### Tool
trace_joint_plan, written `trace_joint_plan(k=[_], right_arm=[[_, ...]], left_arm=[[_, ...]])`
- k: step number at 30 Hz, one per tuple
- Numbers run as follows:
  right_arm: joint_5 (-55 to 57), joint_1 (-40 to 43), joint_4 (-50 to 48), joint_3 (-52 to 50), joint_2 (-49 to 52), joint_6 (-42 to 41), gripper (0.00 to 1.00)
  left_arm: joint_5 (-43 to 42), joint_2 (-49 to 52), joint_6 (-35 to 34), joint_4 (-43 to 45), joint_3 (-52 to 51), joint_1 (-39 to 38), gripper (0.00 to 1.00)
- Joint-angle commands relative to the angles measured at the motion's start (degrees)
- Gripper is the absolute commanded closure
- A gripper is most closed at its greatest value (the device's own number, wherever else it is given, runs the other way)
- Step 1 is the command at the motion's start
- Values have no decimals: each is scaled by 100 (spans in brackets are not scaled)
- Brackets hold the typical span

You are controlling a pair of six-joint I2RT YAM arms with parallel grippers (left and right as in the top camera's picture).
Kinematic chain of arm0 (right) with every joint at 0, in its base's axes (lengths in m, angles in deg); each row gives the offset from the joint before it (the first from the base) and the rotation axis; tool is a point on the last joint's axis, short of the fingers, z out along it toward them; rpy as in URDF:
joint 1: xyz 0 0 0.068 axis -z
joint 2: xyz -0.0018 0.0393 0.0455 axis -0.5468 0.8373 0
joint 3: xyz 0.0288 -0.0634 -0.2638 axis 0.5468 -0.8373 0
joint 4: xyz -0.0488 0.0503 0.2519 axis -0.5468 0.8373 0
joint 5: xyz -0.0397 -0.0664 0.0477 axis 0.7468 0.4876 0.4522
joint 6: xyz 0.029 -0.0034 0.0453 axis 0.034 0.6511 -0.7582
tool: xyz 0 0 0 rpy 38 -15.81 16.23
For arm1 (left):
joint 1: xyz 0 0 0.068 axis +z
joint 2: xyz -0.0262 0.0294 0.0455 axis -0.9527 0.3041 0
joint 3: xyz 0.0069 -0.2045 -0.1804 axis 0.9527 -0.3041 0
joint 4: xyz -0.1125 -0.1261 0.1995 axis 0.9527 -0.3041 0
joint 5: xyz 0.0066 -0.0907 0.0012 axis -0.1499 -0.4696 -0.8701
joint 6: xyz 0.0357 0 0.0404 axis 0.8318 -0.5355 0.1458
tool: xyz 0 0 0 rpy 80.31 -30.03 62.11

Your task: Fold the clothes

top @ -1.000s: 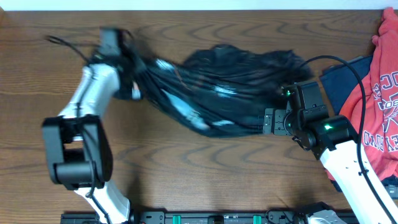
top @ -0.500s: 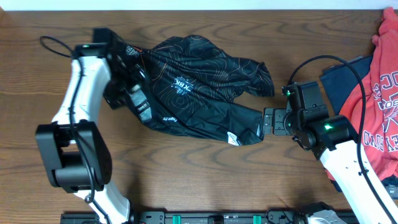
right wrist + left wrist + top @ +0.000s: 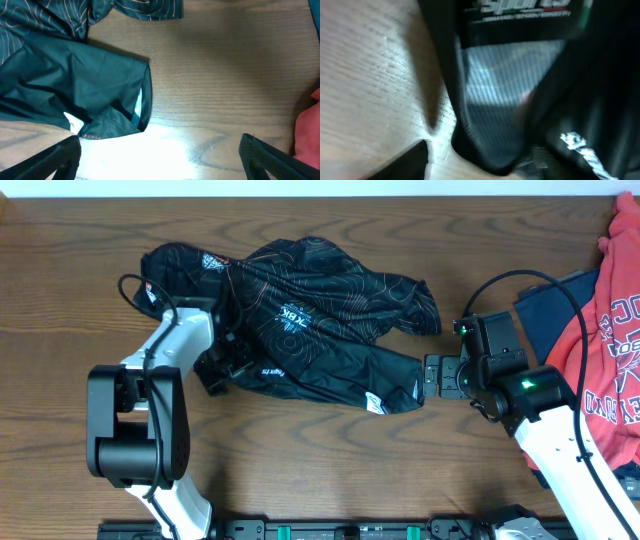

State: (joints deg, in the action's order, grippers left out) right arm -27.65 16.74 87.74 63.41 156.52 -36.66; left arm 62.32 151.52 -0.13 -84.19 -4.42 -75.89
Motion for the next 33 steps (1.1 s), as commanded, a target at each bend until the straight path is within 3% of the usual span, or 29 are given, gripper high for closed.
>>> trace_joint_plan(k=[1, 3, 7, 12, 21, 22, 24, 25, 26, 33], right_arm=[[37, 37, 11, 83, -61, -76, 1], [37, 37, 24, 83, -61, -76, 1], [39, 37, 52, 83, -61, -76, 1], [37, 37, 50, 76, -50, -76, 1], [-63, 37, 57, 39, 271, -79, 1], [-118, 35, 57, 39, 317, -79, 1], [-205, 37, 55, 39, 415, -79, 1], [-223, 35, 52, 39, 470, -79, 1], [-221, 35, 48, 39, 507, -79, 1], [-221, 37, 24, 39, 649, -79, 1]], left_arm=[[94, 26, -31, 114, -52, -9, 67], [90, 26, -33, 103, -52, -9, 94], [149, -33, 22, -249, 46, 74, 94], [857, -540, 83, -1051, 487, 669, 94], [964, -1453, 81, -973, 529, 2234, 94], [909, -1449, 81, -997, 529, 2286, 85], [658, -1421, 92, -1126, 511, 2326, 32], [483, -1414, 144, -1252, 492, 2304, 12], [343, -1410, 212, -1368, 474, 2269, 0], [-92, -1410, 319, -1958, 37, 1628, 2]])
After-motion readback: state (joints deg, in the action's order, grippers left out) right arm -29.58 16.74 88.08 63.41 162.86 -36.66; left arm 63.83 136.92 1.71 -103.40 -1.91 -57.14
